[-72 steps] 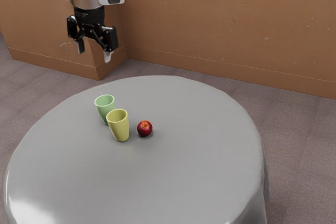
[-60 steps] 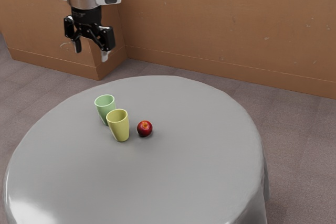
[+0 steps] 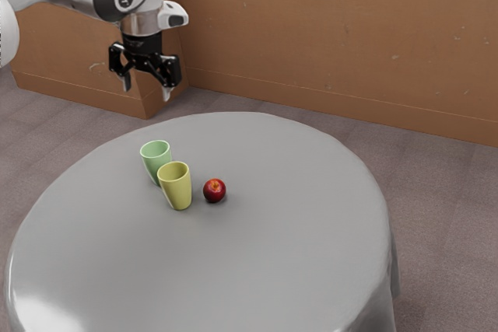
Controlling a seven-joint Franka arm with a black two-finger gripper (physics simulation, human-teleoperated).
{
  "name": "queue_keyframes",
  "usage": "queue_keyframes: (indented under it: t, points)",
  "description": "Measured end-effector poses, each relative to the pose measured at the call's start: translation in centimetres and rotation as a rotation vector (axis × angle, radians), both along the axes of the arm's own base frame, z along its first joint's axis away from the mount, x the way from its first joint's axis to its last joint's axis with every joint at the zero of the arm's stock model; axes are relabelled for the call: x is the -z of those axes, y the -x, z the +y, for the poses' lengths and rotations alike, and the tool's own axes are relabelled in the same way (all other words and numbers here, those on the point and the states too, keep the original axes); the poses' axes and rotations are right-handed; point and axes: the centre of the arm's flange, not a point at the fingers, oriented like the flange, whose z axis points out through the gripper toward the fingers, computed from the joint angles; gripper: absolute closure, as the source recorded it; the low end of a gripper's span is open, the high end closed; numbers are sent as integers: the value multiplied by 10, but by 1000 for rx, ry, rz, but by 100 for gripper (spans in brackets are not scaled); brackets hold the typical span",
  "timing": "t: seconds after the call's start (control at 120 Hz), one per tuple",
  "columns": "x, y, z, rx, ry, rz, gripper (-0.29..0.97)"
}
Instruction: Place the left cup onto the right cup
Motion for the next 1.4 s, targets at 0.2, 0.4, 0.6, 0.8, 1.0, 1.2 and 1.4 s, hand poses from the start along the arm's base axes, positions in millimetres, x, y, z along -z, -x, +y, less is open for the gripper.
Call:
queue_keyframes:
  t: [0.2, 0.4, 0.6, 0.8, 1.0, 1.2, 1.4]
  points:
    - [31, -20, 13, -113, -5, -35, 0]
    - [61, -36, 46, -242, -14, -70, 0]
    - [93, -49, 67, -327, -2, -96, 0]
    - [133, -61, 84, -393, 15, -97, 0]
    - [156, -71, 86, -420, 25, -122, 0]
    - [181, -79, 85, -440, 37, -131, 0]
    - [201, -85, 84, -453, 44, -140, 0]
